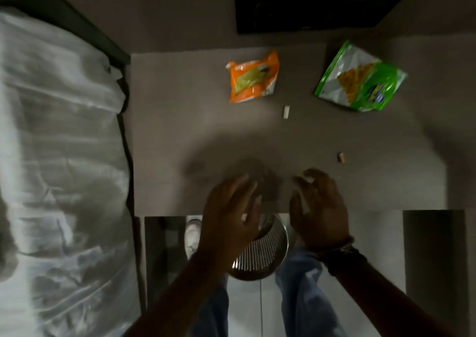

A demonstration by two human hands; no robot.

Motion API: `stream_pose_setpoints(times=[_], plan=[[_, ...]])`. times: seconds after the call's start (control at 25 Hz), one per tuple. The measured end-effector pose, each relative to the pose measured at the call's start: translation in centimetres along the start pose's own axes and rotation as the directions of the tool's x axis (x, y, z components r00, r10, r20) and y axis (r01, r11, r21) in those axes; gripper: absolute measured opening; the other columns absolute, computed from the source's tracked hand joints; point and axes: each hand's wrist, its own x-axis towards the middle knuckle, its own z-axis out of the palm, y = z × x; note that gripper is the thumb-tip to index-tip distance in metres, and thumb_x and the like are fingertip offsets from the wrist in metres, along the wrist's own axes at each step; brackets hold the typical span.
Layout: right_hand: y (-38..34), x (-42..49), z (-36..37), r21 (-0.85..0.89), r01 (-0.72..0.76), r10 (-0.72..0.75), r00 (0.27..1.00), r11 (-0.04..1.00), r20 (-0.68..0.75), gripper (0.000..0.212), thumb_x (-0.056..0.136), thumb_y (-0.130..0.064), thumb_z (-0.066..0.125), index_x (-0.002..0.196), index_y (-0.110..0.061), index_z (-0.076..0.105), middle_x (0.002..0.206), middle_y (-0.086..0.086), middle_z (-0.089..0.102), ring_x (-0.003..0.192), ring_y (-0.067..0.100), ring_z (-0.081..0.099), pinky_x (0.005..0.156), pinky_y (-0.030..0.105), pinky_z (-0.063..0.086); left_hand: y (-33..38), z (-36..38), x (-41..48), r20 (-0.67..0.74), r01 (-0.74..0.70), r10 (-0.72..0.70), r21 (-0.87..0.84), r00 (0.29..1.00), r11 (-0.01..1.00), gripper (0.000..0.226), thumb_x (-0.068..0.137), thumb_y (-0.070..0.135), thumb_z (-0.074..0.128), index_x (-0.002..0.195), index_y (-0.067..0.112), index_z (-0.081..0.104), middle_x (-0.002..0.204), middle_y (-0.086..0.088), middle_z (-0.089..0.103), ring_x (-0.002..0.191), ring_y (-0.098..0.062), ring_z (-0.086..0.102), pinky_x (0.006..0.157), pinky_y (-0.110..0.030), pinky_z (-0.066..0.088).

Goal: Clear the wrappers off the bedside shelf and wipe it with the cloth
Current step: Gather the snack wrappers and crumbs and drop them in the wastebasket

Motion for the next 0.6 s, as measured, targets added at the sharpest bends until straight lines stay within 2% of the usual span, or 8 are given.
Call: stream_pose_setpoints(times=[0.04,0.12,0.2,0.28,0.36,0.44,0.48,0.6], plan=[[1.1,3.1,-1.0,-0.023,-0.021,0.019,0.998,1.000,-0.067,0.040,0.078,-0.021,0.059,0.116,-0.009,0.061,0.125,0.022,0.057,0.107,0.039,0.055,0.086,0.047,0.050,0.0,-0.3,3.5,-0.085,-0.073,0.078,0.051,0.993,0.996,0.042,0.090,0.036,0.058,0.125,0.014,0.063,0.131,-0.011,0.062,0.121,-0.022,0.055,0.103,-0.033,0.041],[3.9,9.2,-2.5,-0.147,-0.148,0.140,0.988,0.978,-0.066,0.065,0.075,-0.032,0.064,0.134,-0.015,0.045,0.144,0.022,0.039,0.125,0.043,0.040,0.098,0.054,0.039,0.0,-0.7,11.0,-0.146,-0.110,0.134,0.162,0.980,0.981,0.060,0.087,0.044,0.060,0.137,0.012,0.051,0.142,-0.016,0.052,0.131,-0.029,0.046,0.109,-0.042,0.035],[7.3,14.4,-3.2,-0.279,-0.285,0.303,0.952,0.917,0.027,0.088,0.071,-0.041,0.068,0.145,-0.022,0.024,0.157,0.018,0.017,0.139,0.044,0.019,0.105,0.062,0.025,0.2,-0.5,17.2,-0.067,-0.066,0.088,0.273,0.994,0.960,0.077,0.083,0.053,0.061,0.144,0.011,0.040,0.151,-0.019,0.040,0.139,-0.035,0.037,0.114,-0.052,0.028],[10.3,18.2,-3.4,-0.366,-0.324,0.398,0.906,0.872,0.145,0.094,0.071,-0.046,0.068,0.146,-0.028,0.014,0.159,0.013,0.008,0.142,0.043,0.010,0.109,0.066,0.016,-0.2,0.2,21.5,0.080,-0.066,0.039,0.368,0.996,0.927,0.087,0.077,0.053,0.065,0.146,0.013,0.032,0.151,-0.018,0.039,0.140,-0.036,0.035,0.115,-0.055,0.026],[12.0,20.2,-3.2,-0.382,-0.220,0.336,0.902,0.898,0.270,0.078,0.077,-0.048,0.064,0.142,-0.036,0.023,0.156,0.011,0.019,0.140,0.041,0.018,0.111,0.063,0.019,-0.9,1.0,23.8,0.190,-0.074,-0.014,0.448,0.982,0.891,0.085,0.076,0.046,0.068,0.145,0.014,0.032,0.140,-0.017,0.050,0.130,-0.036,0.046,0.109,-0.051,0.032],[12.0,20.8,-3.2,-0.401,-0.073,0.194,0.943,0.913,0.271,0.058,0.083,-0.051,0.056,0.137,-0.037,0.038,0.144,0.018,0.040,0.128,0.044,0.038,0.105,0.057,0.034,-1.3,1.3,24.1,0.188,-0.064,-0.033,0.486,0.982,0.872,0.068,0.079,0.037,0.066,0.139,0.014,0.042,0.130,-0.016,0.057,0.119,-0.037,0.053,0.100,-0.045,0.039],[11.4,20.7,-3.4,-0.385,-0.061,0.160,0.960,0.921,0.229,0.052,0.085,-0.050,0.055,0.133,-0.032,0.047,0.135,0.022,0.048,0.118,0.046,0.047,0.099,0.055,0.041,-1.2,1.2,23.8,0.146,-0.061,-0.009,0.468,0.989,0.881,0.055,0.082,0.032,0.062,0.132,0.014,0.050,0.126,-0.015,0.062,0.114,-0.037,0.057,0.096,-0.042,0.042],[7.0,18.5,-4.4,-0.229,-0.119,0.143,0.985,0.966,0.093,0.038,0.083,-0.033,0.059,0.115,-0.013,0.063,0.110,0.025,0.061,0.096,0.047,0.058,0.079,0.050,0.049,0.0,-0.1,19.7,-0.007,0.039,-0.038,0.115,0.999,0.993,0.025,0.089,0.029,0.058,0.108,0.017,0.069,0.106,-0.008,0.074,0.097,-0.028,0.068,0.084,-0.036,0.052]])
